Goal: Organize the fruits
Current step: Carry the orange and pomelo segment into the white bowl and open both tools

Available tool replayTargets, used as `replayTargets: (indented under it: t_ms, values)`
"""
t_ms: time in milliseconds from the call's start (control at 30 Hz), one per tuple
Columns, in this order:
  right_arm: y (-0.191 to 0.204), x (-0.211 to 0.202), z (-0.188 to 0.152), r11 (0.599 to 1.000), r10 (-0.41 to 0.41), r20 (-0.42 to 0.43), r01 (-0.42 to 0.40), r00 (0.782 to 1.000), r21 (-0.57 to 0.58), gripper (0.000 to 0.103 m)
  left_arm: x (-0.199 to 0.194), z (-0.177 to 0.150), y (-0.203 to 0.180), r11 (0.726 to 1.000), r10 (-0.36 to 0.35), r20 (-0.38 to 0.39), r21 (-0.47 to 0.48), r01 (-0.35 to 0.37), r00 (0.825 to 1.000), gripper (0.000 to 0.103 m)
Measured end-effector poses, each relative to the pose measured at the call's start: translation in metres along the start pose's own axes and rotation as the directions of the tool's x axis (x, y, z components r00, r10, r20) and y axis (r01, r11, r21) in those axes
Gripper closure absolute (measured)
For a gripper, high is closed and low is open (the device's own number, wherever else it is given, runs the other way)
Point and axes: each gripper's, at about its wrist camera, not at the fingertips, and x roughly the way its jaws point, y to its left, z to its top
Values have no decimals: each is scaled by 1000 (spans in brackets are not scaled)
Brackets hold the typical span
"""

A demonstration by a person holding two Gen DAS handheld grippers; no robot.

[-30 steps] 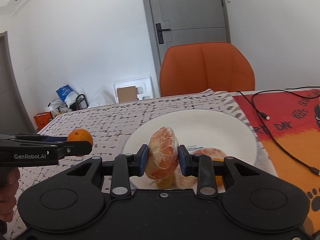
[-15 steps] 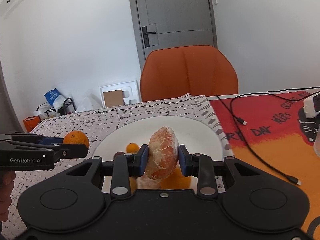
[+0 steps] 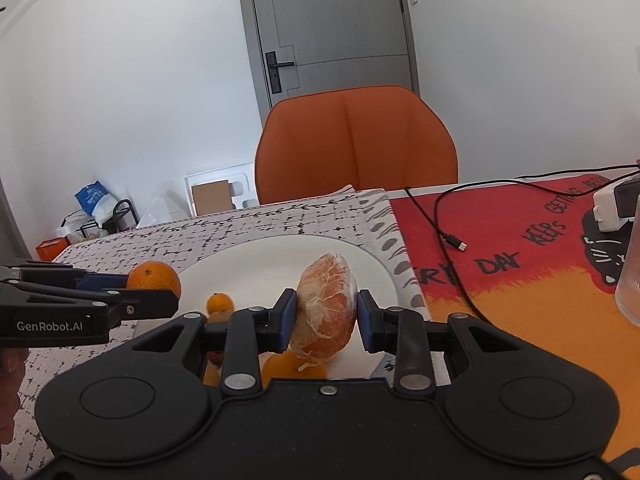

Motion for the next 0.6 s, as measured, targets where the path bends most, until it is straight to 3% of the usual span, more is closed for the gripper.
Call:
replayTargets:
  t_ms: [367, 600]
  values:
    - [-10, 3, 0, 1000, -9, -2, 9, 1000, 22, 72, 19, 11, -15, 1000, -29, -3, 11, 29, 1000, 64]
    - [-8, 6, 1, 1000, -13, -7, 14, 1000, 15, 72, 11, 11, -7, 1000, -7, 16, -4, 8, 1000, 62]
